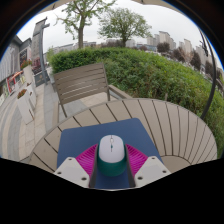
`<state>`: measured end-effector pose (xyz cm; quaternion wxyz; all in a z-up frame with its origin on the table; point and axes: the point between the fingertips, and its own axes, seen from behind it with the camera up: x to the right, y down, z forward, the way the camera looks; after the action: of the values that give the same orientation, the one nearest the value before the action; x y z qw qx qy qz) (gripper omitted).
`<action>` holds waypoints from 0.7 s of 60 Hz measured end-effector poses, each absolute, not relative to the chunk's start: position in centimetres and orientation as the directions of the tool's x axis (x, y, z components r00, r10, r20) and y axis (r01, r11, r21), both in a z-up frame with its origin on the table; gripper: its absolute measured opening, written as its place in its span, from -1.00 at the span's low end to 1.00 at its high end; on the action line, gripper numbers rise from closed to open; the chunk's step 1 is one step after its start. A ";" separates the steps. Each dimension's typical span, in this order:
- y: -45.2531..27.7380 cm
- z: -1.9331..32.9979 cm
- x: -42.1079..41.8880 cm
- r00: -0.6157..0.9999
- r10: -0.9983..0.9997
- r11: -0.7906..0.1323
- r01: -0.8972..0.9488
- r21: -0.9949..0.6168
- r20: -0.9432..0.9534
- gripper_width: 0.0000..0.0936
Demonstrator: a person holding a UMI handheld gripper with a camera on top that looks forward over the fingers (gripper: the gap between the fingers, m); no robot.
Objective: Arrange mouse
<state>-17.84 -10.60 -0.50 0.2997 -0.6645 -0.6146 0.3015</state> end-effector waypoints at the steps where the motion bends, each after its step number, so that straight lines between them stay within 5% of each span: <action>1: -10.7 -0.7 -17.9 0.063 0.998 -0.063 0.636 -0.769 -0.030 -0.02; 6: -11.2 -1.2 -17.1 0.061 0.998 -0.046 0.636 -0.771 -0.009 0.17; 11: -10.0 0.8 -16.0 0.106 0.994 -0.046 0.645 -0.763 0.029 0.86; 30: -10.7 18.1 2.6 0.124 0.992 -0.082 0.740 -0.668 0.016 0.81; 42: -11.2 23.9 13.7 0.151 0.987 -0.075 0.735 -0.674 0.055 0.80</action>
<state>13.72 -11.21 23.89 0.2913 -0.7006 -0.6145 0.2164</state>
